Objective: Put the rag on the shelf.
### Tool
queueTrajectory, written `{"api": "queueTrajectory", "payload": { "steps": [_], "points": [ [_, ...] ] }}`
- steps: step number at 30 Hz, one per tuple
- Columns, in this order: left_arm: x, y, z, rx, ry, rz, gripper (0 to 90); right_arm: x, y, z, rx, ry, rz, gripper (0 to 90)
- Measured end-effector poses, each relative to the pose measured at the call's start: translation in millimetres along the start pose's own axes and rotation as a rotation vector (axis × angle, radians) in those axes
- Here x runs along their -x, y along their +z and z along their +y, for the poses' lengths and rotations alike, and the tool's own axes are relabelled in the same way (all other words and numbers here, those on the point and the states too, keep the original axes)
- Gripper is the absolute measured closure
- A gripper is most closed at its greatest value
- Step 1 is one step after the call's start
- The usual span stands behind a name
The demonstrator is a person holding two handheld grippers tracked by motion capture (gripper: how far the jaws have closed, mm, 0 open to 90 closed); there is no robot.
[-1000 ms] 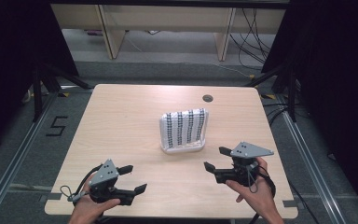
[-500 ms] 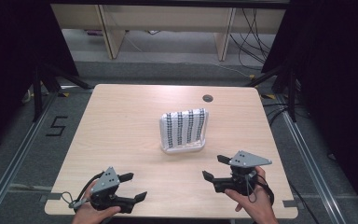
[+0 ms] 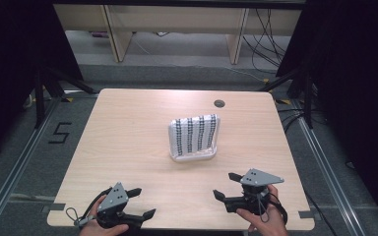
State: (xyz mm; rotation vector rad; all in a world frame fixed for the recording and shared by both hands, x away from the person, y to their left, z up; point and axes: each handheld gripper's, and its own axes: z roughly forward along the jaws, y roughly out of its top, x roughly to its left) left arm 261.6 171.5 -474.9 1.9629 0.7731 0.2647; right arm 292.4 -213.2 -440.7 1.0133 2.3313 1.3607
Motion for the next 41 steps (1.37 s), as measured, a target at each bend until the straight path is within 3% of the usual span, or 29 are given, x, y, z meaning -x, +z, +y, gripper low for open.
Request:
{"api": "queueTrajectory", "payload": {
  "steps": [4,5,6,7,10,12,15,16,17,18,19,21,22,23,24,28,29,31,33,39,41],
  "points": [
    [1.8,1.9,-6.9,-0.029,0.017,0.013,15.5,-3.2,5.8,-7.2,-0.033,-0.002,0.014,16.3],
    [3.1,3.7,-9.6,-0.019,-0.004,0.0,15.5,-3.3,6.5,-8.3,-0.032,-0.008,0.014,16.2],
    [2.4,4.0,-11.5,-0.028,0.005,-0.006,15.5,-2.4,8.0,-9.8,-0.034,-0.037,0.018,16.1],
    [3.1,4.0,-12.7,-0.037,0.006,-0.002,15.4,-4.4,8.3,-11.5,-0.046,-0.011,0.031,16.1],
    [4.3,6.8,-16.9,-0.023,-0.003,0.005,15.5,-6.8,10.2,-16.4,-0.052,-0.019,0.023,16.1],
    [5.4,7.5,-18.7,-0.042,-0.005,0.014,15.6,-7.6,11.6,-18.9,-0.059,-0.035,0.031,16.1],
    [4.3,10.3,-20.6,-0.061,0.034,0.035,15.7,-9.8,12.8,-23.3,-0.074,-0.022,0.022,16.1],
    [1.4,9.0,-20.4,-0.095,0.076,0.044,15.7,-10.2,14.4,-25.3,-0.075,-0.026,0.027,16.1],
    [3.4,11.0,-21.8,-0.073,0.046,0.053,15.7,-10.2,15.3,-26.6,-0.081,-0.034,0.027,16.2],
    [1.5,10.9,-21.7,-0.086,0.06,0.058,15.6,-12.9,15.2,-28.5,-0.104,0.0,0.028,16.2],
    [2.3,10.8,-21.8,-0.084,0.043,0.055,15.6,-10.8,16.8,-30.0,-0.1,-0.025,0.027,16.2],
    [2.8,11.6,-22.1,-0.085,0.032,0.049,15.7,-10.6,18.6,-31.8,-0.108,-0.029,0.028,16.3],
    [2.8,12.7,-22.5,-0.076,0.044,0.044,15.6,-10.3,19.2,-32.3,-0.116,-0.029,0.036,16.3],
    [1.5,11.2,-22.0,-0.107,0.074,0.053,15.7,-9.7,19.5,-32.6,-0.113,-0.032,0.029,16.3],
    [4.1,12.6,-22.0,-0.094,0.051,0.05,15.6,-9.6,19.9,-32.8,-0.119,-0.03,0.032,16.3],
    [5.8,14.2,-23.0,-0.093,0.039,0.038,15.7,-8.7,20.2,-33.0,-0.106,-0.015,0.039,16.4],
    [5.2,14.1,-22.6,-0.092,0.054,0.037,15.7,-8.6,19.9,-32.6,-0.116,-0.015,0.049,16.4],
    [6.1,14.7,-23.0,-0.086,0.033,0.038,15.7,-8.5,19.6,-32.8,-0.115,-0.018,0.036,16.4],
    [2.8,12.9,-22.2,-0.111,0.077,0.047,15.7,-8.5,19.2,-32.8,-0.115,-0.016,0.033,16.4],
    [2.5,13.2,-21.8,-0.116,0.079,0.047,15.7,-7.2,19.1,-33.4,-0.114,-0.021,0.028,16.4],
    [4.0,13.9,-22.0,-0.098,0.053,0.041,15.6,-6.8,18.9,-33.6,-0.114,-0.02,0.023,16.4]
  ]
}}
